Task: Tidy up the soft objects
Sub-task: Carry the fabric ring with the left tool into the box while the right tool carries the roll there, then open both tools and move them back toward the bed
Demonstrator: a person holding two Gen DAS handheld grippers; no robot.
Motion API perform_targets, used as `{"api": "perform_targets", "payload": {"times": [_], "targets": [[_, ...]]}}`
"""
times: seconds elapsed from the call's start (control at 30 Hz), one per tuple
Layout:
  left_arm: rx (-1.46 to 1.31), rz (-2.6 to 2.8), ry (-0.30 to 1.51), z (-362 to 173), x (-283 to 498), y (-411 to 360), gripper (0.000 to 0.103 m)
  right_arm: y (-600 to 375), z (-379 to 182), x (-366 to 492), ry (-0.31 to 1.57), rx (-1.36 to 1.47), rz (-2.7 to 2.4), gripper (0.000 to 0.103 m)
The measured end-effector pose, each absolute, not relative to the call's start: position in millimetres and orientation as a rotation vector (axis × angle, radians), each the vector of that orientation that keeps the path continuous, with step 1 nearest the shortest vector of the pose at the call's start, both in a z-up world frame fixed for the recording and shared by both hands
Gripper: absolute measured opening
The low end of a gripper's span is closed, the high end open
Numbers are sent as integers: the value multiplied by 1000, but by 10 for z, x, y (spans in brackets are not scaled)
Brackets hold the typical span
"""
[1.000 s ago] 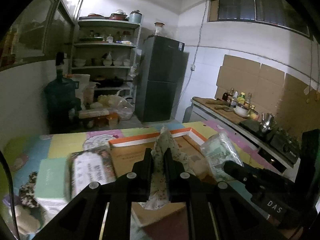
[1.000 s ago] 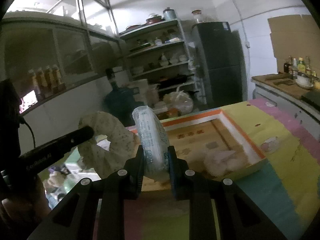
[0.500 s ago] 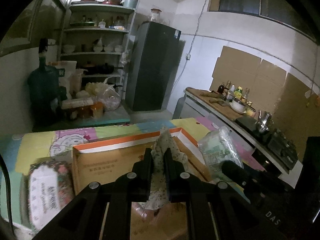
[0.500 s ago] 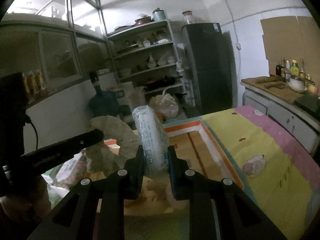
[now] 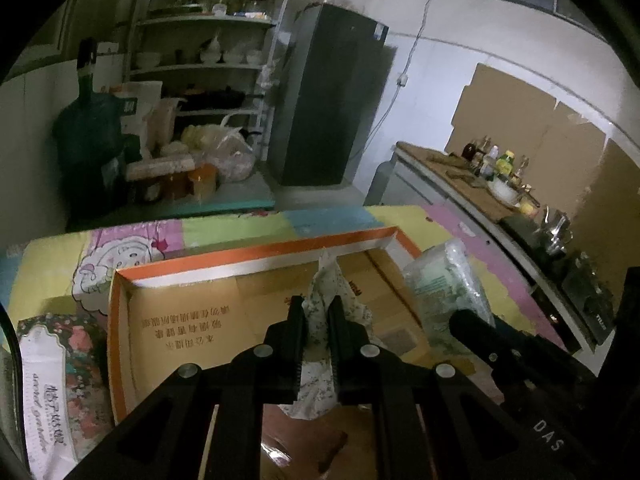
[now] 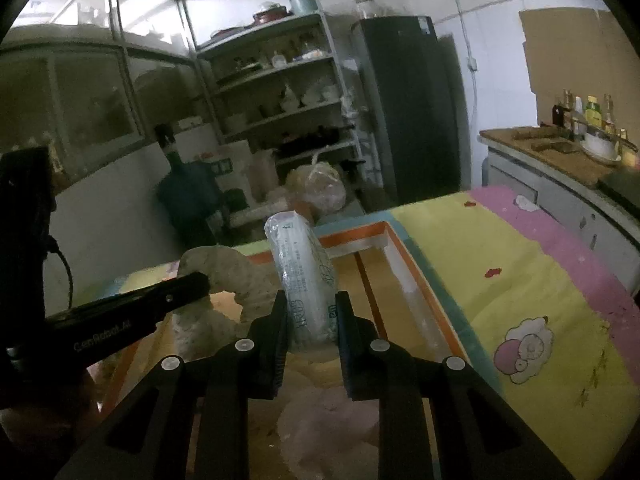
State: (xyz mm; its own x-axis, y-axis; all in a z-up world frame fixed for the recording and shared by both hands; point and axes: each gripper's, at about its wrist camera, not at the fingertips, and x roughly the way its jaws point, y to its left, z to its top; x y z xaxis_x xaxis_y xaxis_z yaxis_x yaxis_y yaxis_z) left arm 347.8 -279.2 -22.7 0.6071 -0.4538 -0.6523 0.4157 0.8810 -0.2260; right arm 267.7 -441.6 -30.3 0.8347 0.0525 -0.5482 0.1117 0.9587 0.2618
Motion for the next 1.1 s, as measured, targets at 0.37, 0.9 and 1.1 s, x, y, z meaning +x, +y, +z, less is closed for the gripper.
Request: {"api": "perform_targets", "payload": {"times": [0.37,0.9,1.1], "targets": [[-37,-481,839,-442,3594,-2829,13,-4437,-461,2828,649,301,-29,25],[-1,-410,746,-142,3376,-2727,61,-4487,-416,2733,614,354,-20,43],[9,-408,695,20,3205,-2667,62,-4476,-305,2549,582,374,-24,44]]}}
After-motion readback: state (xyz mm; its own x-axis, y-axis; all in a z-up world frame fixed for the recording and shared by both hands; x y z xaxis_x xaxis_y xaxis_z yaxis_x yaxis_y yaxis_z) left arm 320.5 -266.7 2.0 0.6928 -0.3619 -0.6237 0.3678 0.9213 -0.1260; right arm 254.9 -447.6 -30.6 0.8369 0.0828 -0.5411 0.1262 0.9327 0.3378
